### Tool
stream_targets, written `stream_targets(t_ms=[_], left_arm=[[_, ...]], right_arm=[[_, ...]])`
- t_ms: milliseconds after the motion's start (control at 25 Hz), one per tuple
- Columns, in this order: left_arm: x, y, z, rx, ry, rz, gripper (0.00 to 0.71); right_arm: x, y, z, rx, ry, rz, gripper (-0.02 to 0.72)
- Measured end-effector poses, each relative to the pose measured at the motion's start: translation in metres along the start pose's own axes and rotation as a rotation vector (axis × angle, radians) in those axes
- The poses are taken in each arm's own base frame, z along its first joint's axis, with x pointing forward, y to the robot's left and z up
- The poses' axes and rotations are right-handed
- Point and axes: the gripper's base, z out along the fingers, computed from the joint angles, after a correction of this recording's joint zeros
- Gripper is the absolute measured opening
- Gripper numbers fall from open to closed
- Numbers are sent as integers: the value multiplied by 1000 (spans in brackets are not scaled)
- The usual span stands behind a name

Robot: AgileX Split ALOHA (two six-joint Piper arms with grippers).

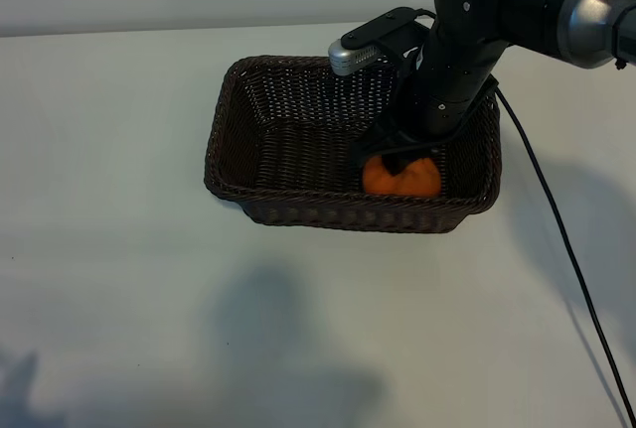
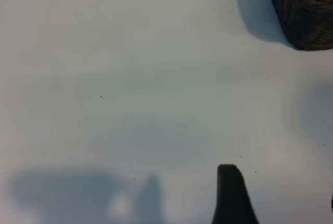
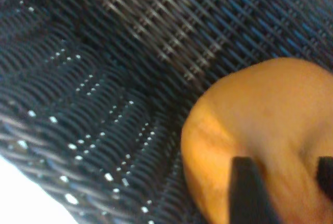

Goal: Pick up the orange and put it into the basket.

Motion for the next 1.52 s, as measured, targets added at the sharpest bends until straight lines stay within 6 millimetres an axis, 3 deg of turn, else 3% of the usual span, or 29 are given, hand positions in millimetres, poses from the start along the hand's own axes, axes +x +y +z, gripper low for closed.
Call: stream_targets(t_ms=[160,280,480,840,1120,1280,1520], left_arm=[[0,0,0,0,0,0,458],[0,0,0,0,0,0,458],[0,0,0,0,0,0,458],[0,0,0,0,0,0,458],[0,0,0,0,0,0,458],[0,0,0,0,0,1,458],[0,0,0,0,-1,1,458]], right_arm=[[0,2,-1,-24,1,12,603],[-2,4,-5,-38,-2,15,674],[-11,7,-21,-51,-2,8,667],[-35,6,-71,30,-53,-32,602],[-37,0,-78,105,-49,-52,600],[-34,-27,-82,232,-30,-14,600],[-18,-112,-99,349,-25,185,599]])
